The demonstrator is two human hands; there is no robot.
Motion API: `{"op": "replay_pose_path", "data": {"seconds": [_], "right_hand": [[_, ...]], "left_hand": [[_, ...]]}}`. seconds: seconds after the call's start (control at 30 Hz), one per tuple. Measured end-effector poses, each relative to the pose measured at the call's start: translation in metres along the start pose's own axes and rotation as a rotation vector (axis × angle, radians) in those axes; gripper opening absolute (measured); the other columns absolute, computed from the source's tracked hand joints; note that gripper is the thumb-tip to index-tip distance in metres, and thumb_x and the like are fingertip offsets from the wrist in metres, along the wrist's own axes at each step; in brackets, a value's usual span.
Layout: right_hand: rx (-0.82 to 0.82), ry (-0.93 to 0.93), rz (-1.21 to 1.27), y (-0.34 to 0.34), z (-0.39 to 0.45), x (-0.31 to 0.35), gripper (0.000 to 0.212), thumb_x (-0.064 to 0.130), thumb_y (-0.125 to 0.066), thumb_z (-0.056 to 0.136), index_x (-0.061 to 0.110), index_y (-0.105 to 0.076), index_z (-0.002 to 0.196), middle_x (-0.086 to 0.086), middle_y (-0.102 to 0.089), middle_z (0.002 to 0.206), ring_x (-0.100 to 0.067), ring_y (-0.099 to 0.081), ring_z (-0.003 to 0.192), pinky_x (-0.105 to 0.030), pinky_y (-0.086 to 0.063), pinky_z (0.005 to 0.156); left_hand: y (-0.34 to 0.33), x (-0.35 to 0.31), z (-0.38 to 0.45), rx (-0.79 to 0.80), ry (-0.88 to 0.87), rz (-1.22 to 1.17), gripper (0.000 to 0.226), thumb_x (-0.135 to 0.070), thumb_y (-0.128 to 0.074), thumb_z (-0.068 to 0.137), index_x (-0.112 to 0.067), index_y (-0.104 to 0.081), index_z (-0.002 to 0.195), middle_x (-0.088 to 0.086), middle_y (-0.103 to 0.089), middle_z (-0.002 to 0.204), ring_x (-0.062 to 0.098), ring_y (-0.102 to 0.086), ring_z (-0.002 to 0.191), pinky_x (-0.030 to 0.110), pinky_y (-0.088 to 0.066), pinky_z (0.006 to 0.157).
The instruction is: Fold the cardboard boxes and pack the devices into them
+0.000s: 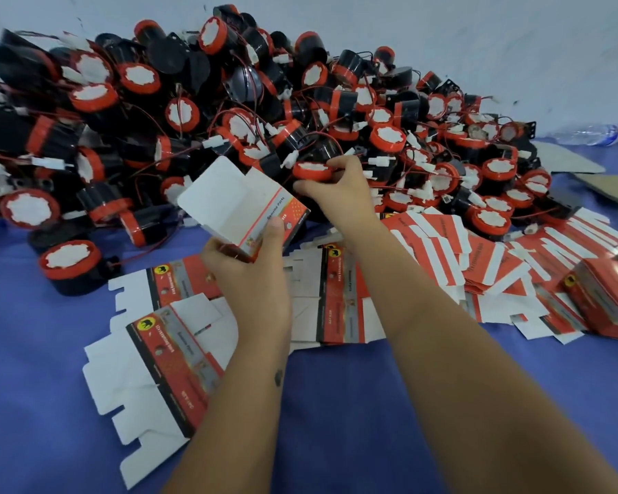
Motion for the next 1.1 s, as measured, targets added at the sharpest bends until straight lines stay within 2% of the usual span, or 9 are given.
{"op": "replay_pose_path", "data": {"seconds": [0.07, 0.27, 0.4, 0.63, 0.77, 0.87, 0.97, 1.03, 1.1], "right_hand": [[-0.009, -0.087, 0.189, 0.010, -0.006, 0.002, 0.052, 0.029, -0.078, 0.078, 0.019, -0.050, 0.120, 0.000, -0.060, 0.109, -0.015, -0.061, 0.095, -0.019, -0.050, 0.066], [-0.036, -0.197, 0.905, 0.068, -0.046, 0.014, 0.027, 0.034, -0.056, 0.093, 0.011, -0.064, 0.104, -0.013, -0.070, 0.090, -0.024, -0.062, 0.084, -0.032, -0.054, 0.080], [-0.067, -0.246, 1.200, 0.101, -0.070, 0.008, 0.032, 0.025, -0.055, 0.095, 0.006, -0.059, 0.120, -0.023, -0.066, 0.116, -0.031, -0.066, 0.108, -0.037, -0.055, 0.093], [-0.263, -0.186, 0.409, 0.123, -0.100, -0.038, 0.044, 0.008, -0.065, 0.086, 0.025, -0.055, 0.125, -0.001, -0.060, 0.115, -0.011, -0.068, 0.087, -0.018, -0.053, 0.058], [-0.183, -0.006, 0.073, 0.109, -0.104, -0.035, 0.042, 0.001, -0.060, 0.082, 0.033, -0.062, 0.110, 0.013, -0.061, 0.101, -0.002, -0.062, 0.083, -0.019, -0.053, 0.063], [-0.051, 0.073, -0.131, 0.096, -0.102, -0.024, 0.047, -0.005, -0.048, 0.079, 0.035, -0.067, 0.095, 0.007, -0.065, 0.118, -0.013, -0.060, 0.102, -0.033, -0.051, 0.082], [-0.078, 0.132, -0.316, 0.100, -0.104, -0.012, 0.027, 0.021, -0.057, 0.081, 0.046, -0.066, 0.083, 0.014, -0.058, 0.118, -0.014, -0.046, 0.123, -0.041, -0.034, 0.102], [-0.127, 0.154, -0.524, 0.104, -0.104, -0.010, 0.011, 0.046, -0.067, 0.081, 0.043, -0.062, 0.090, 0.010, -0.049, 0.108, -0.016, -0.042, 0.114, -0.036, -0.031, 0.095], [-0.091, 0.177, -0.588, 0.098, -0.104, -0.012, 0.032, 0.048, -0.074, 0.079, 0.033, -0.055, 0.100, 0.004, -0.047, 0.105, -0.017, -0.045, 0.102, -0.031, -0.038, 0.082]], "left_hand": [[-0.002, -0.004, -0.001, 0.015, -0.015, 0.000, 0.049, -0.026, -0.074, 0.089, -0.015, -0.042, 0.124, -0.007, -0.060, 0.116, -0.014, -0.062, 0.090, 0.005, -0.048, 0.072], [-0.003, -0.014, -0.003, 0.051, -0.041, 0.015, 0.050, -0.025, -0.076, 0.088, -0.016, -0.039, 0.120, -0.002, -0.059, 0.118, -0.001, -0.062, 0.099, 0.008, -0.047, 0.075], [-0.004, -0.025, -0.008, 0.092, -0.099, 0.064, 0.052, -0.025, -0.077, 0.087, -0.018, -0.036, 0.118, -0.012, -0.056, 0.110, -0.010, -0.059, 0.093, 0.005, -0.045, 0.073], [-0.008, -0.031, -0.020, 0.205, -0.161, 0.173, 0.061, -0.019, -0.082, 0.079, -0.020, -0.036, 0.118, -0.012, -0.055, 0.108, 0.000, -0.060, 0.098, 0.019, -0.051, 0.082], [-0.009, -0.024, -0.021, 0.244, -0.098, 0.174, 0.057, -0.023, -0.080, 0.083, -0.023, -0.037, 0.121, -0.013, -0.058, 0.111, -0.010, -0.061, 0.092, 0.010, -0.048, 0.075], [-0.012, -0.022, -0.024, 0.271, -0.071, 0.131, 0.055, -0.027, -0.078, 0.085, -0.023, -0.037, 0.121, -0.016, -0.058, 0.108, -0.020, -0.059, 0.082, 0.000, -0.044, 0.065], [-0.015, -0.029, -0.028, 0.293, -0.072, 0.044, 0.048, -0.031, -0.076, 0.087, -0.028, -0.039, 0.117, -0.014, -0.060, 0.114, -0.016, -0.062, 0.090, 0.004, -0.048, 0.073], [-0.023, -0.032, -0.033, 0.358, -0.044, -0.043, 0.044, -0.037, -0.073, 0.085, -0.034, -0.043, 0.117, -0.012, -0.060, 0.119, -0.001, -0.065, 0.106, 0.020, -0.054, 0.086], [-0.038, -0.026, -0.045, 0.474, 0.110, -0.214, 0.045, -0.037, -0.067, 0.084, -0.028, -0.050, 0.125, -0.005, -0.062, 0.124, 0.024, -0.069, 0.110, 0.036, -0.058, 0.087]]}}
Point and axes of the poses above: each hand's wrist, its own z-axis towards the middle knuckle, its own y-axis out of the back of the hand, x = y × z, the point moved 10 cm from there along z, towards the middle knuckle
